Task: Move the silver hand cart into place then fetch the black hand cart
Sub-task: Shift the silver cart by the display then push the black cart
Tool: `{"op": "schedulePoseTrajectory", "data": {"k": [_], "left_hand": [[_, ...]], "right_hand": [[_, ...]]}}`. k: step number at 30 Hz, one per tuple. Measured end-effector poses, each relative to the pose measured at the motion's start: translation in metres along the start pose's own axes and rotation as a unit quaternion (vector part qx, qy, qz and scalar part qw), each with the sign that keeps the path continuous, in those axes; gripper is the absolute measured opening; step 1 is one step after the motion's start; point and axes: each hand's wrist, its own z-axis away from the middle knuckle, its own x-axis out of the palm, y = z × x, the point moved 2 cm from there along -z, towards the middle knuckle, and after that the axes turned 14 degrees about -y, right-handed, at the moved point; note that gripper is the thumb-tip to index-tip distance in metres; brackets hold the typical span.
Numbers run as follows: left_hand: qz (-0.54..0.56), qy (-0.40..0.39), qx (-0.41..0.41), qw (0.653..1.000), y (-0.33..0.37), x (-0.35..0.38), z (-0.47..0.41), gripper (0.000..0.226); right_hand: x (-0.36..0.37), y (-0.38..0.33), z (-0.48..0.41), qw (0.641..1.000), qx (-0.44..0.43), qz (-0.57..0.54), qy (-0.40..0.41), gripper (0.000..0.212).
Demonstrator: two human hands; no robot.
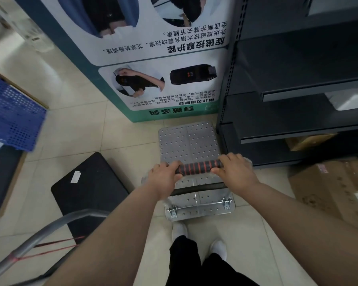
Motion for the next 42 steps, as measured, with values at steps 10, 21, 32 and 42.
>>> {"op": "schedulePoseTrajectory", "data": {"k": [10, 21, 32, 42], "left_hand": [[-0.015, -0.026, 0.028, 0.999, -0.006, -0.033, -0.039, 0.034], [-0.035, -0.033, 0.052, 0.997, -0.017, -0.077, -0.083, 0.025], [-0.038, -0.024, 0.041, 0.998, -0.007, -0.087, -0.087, 0.028], [0.045, 0.086, -0.028, 0.995, 0.007, -0.083, -0.056, 0.05]], "right_hand": [[-0.022, 0.0, -0.035, 0.999, 0.044, 0.016, -0.024, 0.045], [-0.052, -0.002, -0.087, 0.996, 0.074, -0.038, -0.032, 0.039], [-0.061, 0.004, -0.097, 0.996, 0.068, -0.05, -0.023, 0.043], [-0.054, -0.026, -0.074, 0.999, -0.041, 0.021, -0.014, 0.06]]}}
